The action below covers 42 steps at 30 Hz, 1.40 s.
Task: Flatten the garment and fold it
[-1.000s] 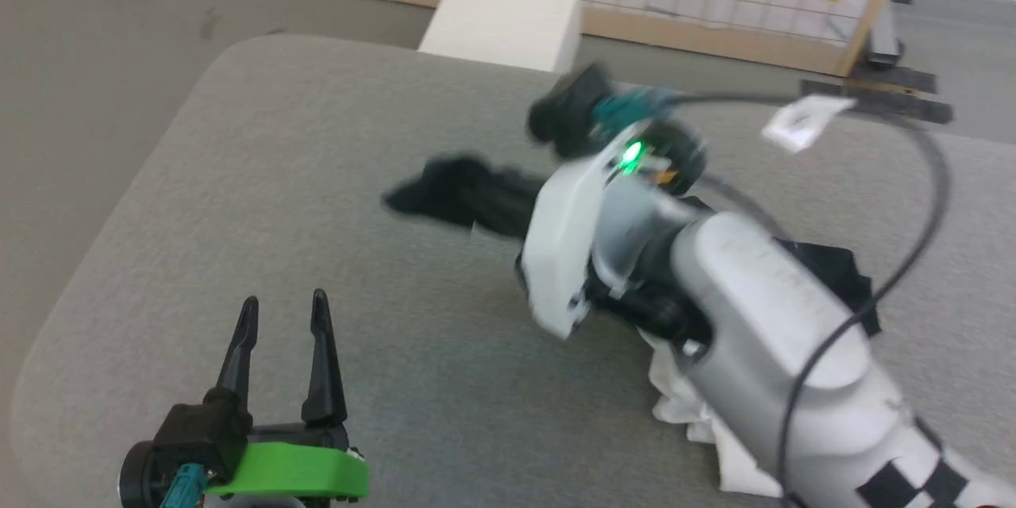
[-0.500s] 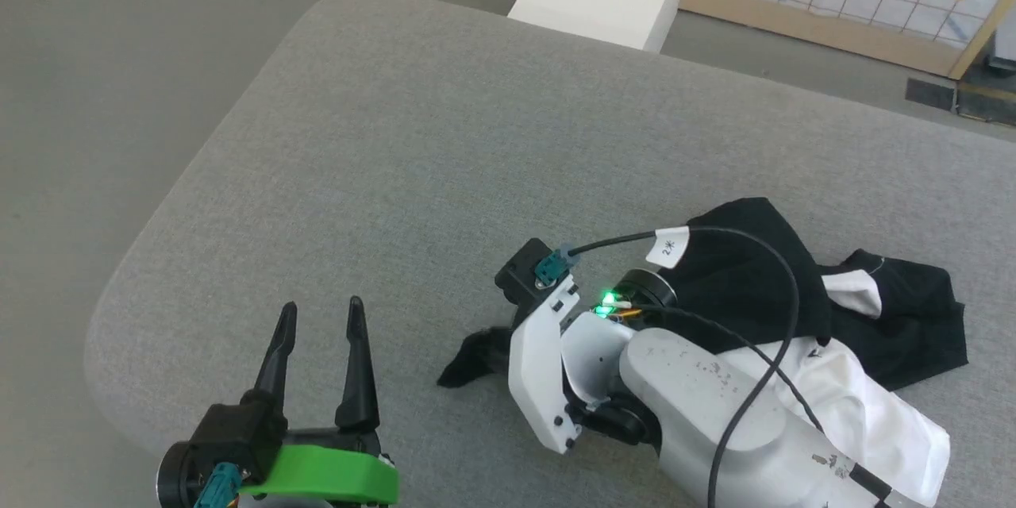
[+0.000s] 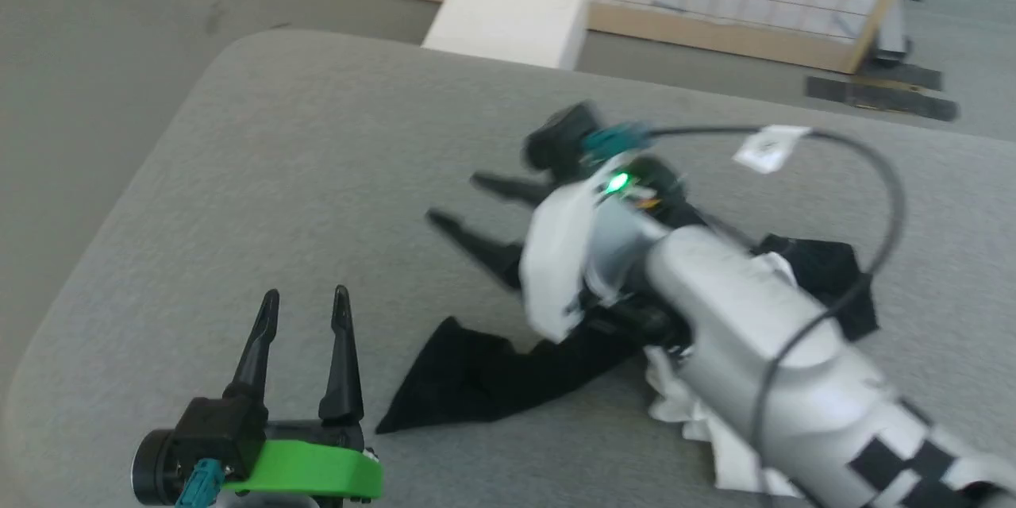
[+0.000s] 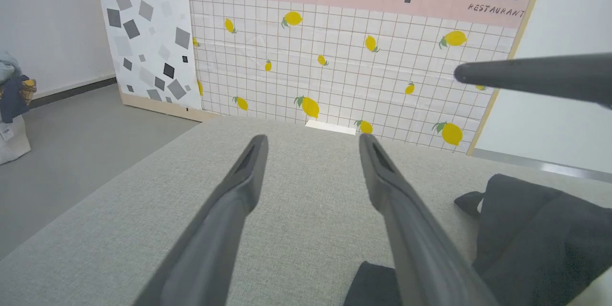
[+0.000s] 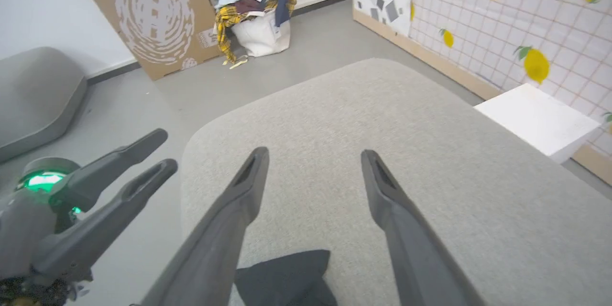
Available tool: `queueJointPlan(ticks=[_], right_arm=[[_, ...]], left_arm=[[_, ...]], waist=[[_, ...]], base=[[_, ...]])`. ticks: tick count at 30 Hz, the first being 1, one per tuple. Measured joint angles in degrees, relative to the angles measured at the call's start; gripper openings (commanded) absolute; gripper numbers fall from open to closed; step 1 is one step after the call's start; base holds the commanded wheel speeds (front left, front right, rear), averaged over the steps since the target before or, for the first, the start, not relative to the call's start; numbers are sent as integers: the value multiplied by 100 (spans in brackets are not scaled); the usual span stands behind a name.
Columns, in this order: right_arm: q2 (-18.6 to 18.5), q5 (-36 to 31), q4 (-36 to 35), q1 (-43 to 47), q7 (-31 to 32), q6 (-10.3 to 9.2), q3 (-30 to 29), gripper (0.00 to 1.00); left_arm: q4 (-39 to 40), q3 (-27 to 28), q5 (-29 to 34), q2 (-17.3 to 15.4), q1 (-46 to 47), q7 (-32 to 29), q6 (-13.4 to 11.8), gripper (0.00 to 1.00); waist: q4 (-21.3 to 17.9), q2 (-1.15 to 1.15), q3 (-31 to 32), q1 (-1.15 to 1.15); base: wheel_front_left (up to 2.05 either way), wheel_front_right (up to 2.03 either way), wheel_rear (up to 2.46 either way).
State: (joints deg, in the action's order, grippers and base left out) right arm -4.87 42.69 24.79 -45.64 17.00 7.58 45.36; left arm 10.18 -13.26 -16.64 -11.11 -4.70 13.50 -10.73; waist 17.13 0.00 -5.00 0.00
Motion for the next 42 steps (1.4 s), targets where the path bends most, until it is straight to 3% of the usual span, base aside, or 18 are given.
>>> queueJointPlan(ticks=[5, 11, 14, 17, 22, 25, 29, 37, 42], right_arm=[[-731, -131, -676, 207, -144, -1, -794, 100], [-1395, -756, -1772, 1507, -394, 0, -2332, 100], [-1333, -1222, -2417, 2485, -536, -1, -3337, 100], [-914, -1766, -3179, 3563, -597, -1, -4283, 100], [-96, -2638, -4125, 4963, -799, -1, -5205, 100], [152, -2811, -4401, 5545, -940, -1, -5525, 100], [183, -2761, -4535, 5857, -1017, -1, -5650, 100], [187, -2699, -4724, 5623, -1013, -1, -5622, 100], [190, -2696, -4740, 5558, -934, -1, -5489, 100]], left_arm=[[151, -18, 42, -109, 14, -66, 25, 100], [155, -38, 43, -160, 80, -66, 64, 100], [138, -42, 44, -160, 77, -62, 58, 100], [129, -55, 47, -156, 62, -29, 54, 100], [48, -85, 68, -157, -33, -20, 49, 100], [30, -103, 103, -180, -58, 20, 40, 100], [-37, -269, 203, -359, 2, -151, 177, 100], [-668, -1025, 376, -891, 1065, -1890, 1155, 100], [-1182, -1448, 292, -981, 1387, -2972, 1549, 100]], waist=[[-424, 0, 39, 0], [-896, 0, 53, 0], [-1095, 0, 63, 0], [-1278, 0, 75, 0], [-1495, 0, 89, 0], [-1598, 0, 98, 0], [-1680, 0, 70, 0], [-1616, 0, -229, 0], [-1521, 0, -436, 0]], base=[[0, 0, 0], [0, 0, 0], [0, 0, 0], [0, 0, 0], [0, 0, 0], [0, 0, 0], [0, 0, 0], [0, 0, 0], [0, 0, 0]])
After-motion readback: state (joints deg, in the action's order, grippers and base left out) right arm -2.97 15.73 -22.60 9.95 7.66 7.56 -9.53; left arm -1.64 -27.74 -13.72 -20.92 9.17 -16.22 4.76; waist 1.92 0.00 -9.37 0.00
